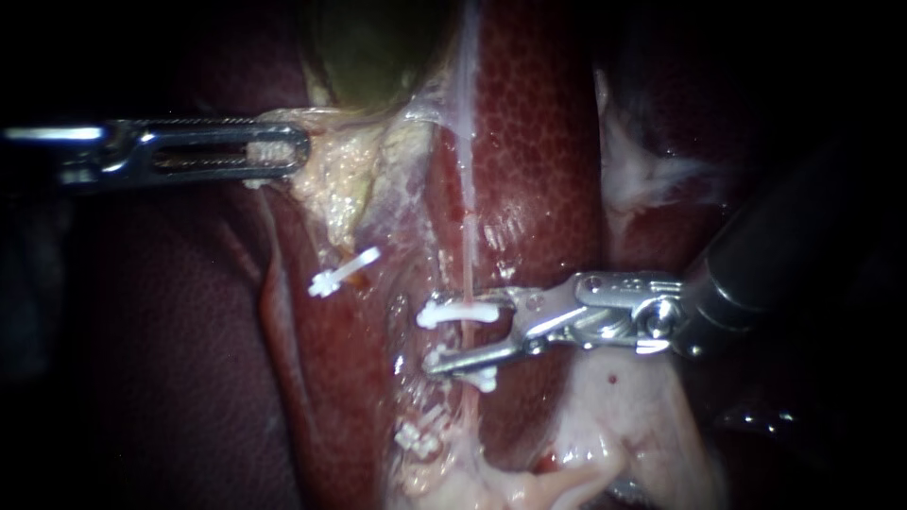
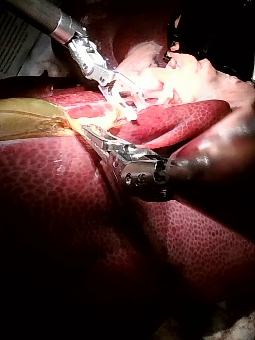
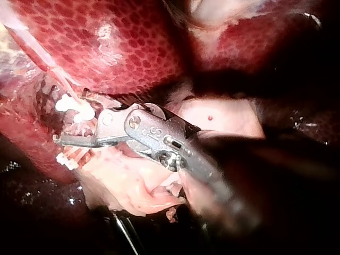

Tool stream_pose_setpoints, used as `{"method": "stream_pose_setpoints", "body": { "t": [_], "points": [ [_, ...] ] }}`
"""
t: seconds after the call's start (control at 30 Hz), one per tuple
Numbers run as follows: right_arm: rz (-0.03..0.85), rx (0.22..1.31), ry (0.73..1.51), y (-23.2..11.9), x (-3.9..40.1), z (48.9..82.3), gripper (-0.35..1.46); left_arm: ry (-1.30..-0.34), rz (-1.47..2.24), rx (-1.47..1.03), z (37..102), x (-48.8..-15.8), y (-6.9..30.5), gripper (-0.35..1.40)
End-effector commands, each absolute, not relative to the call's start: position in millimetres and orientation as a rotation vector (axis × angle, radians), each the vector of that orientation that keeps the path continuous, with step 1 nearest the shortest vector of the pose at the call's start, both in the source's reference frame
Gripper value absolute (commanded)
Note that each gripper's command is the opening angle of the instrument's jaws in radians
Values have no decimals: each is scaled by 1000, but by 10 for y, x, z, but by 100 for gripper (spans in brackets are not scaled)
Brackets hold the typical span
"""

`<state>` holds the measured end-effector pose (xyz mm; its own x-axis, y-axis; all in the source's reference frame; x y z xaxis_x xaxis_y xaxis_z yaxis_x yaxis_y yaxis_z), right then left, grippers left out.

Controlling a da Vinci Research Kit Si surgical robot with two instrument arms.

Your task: Going back third clip right tube

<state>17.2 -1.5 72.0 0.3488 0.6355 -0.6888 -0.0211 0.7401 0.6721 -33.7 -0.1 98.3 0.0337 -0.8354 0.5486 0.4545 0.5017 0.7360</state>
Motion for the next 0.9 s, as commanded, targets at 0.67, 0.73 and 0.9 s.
{"method": "stream_pose_setpoints", "body": {
  "t": [0.67,0.73,0.9],
  "points": [
    [331,590,1193,21,91,648,60,-1155,-1035,410,983,-336,-1,-35],
    [322,586,1209,26,85,635,60,-1155,-1036,410,983,-337,-1,-35],
    [317,579,1246,40,74,605,60,-1155,-1036,407,985,-339,-2,-35]
  ]
}}
